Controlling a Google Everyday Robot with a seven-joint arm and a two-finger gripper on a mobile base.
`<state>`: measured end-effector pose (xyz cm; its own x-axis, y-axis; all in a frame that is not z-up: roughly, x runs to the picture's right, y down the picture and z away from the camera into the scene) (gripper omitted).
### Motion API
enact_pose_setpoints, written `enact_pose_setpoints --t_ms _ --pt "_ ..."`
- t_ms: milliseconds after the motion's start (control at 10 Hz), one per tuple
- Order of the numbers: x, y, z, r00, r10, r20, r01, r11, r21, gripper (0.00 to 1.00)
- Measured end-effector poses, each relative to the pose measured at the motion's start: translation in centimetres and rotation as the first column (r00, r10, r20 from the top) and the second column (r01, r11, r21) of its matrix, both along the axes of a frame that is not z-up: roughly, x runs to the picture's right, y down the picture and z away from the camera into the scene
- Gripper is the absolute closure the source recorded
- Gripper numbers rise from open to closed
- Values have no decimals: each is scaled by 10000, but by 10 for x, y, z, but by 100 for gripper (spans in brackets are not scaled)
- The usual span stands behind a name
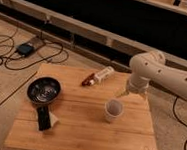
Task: Pick up the ceramic cup
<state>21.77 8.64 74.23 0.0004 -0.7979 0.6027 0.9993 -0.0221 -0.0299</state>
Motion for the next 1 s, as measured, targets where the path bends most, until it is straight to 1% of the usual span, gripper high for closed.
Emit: enact_pose_setpoints --t_ms 500,700,1000 --pt "0 2 0 10000 -14 3 14 10000 -6 20" --pt "3 13 -3 9999 -79 70 80 9999 -107 20" --pt "3 40 -5 9995 -32 301 41 9996 -277 20"
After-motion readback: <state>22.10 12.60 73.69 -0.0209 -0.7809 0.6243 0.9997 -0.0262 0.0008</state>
